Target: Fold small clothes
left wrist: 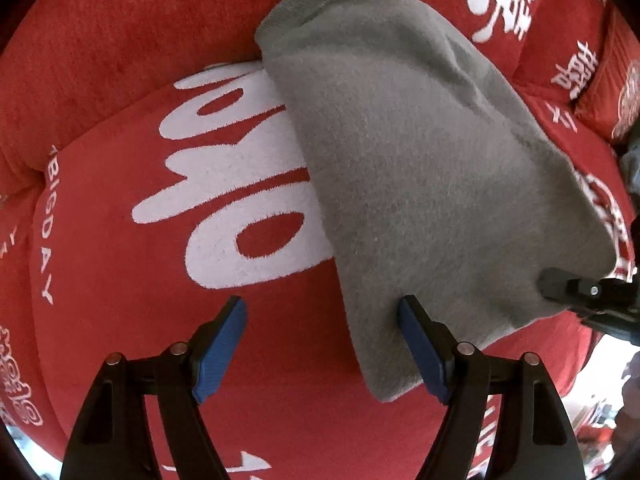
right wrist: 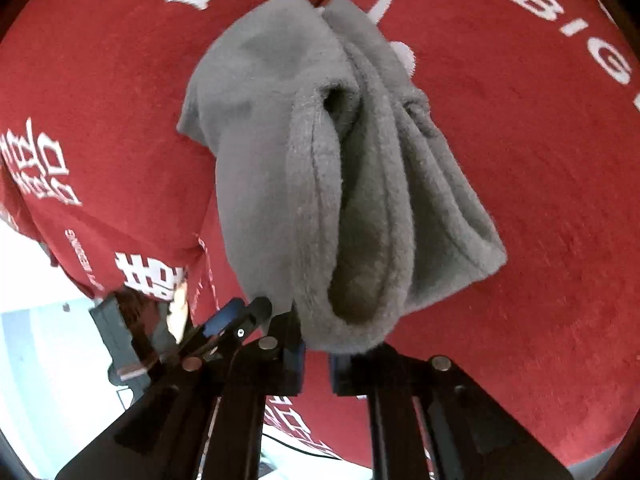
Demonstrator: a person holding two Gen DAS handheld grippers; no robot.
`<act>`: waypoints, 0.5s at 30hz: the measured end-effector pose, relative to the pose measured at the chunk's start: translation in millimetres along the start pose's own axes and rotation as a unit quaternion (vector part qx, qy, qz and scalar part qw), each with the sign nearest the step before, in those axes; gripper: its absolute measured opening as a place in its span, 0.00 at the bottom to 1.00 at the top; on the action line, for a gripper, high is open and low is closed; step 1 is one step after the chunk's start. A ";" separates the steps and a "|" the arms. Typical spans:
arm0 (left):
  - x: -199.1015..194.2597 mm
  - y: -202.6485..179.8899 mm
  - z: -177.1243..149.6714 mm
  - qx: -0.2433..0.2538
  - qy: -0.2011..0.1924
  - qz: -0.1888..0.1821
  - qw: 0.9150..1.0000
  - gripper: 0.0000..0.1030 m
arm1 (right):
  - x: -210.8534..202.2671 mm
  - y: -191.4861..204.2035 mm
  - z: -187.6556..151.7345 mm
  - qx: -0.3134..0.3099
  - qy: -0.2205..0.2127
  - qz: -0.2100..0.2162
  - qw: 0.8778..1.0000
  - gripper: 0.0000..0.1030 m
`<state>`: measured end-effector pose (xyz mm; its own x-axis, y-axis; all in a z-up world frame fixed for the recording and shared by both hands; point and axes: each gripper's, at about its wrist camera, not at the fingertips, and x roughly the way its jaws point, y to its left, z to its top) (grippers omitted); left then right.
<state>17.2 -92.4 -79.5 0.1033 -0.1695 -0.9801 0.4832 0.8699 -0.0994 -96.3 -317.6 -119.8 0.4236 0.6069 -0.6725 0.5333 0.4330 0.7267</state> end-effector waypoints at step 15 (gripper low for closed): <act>4.3 1.4 -3.6 -0.018 0.010 -0.011 1.000 0.76 | -21.6 -26.4 -18.0 -0.011 0.040 -0.105 0.994 0.20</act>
<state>15.2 -90.2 -84.5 0.0763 -0.1796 -0.9808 0.4543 0.8819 -0.1262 -132.7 -330.1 -121.9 0.2452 0.5527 -0.7965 0.5864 0.5697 0.5758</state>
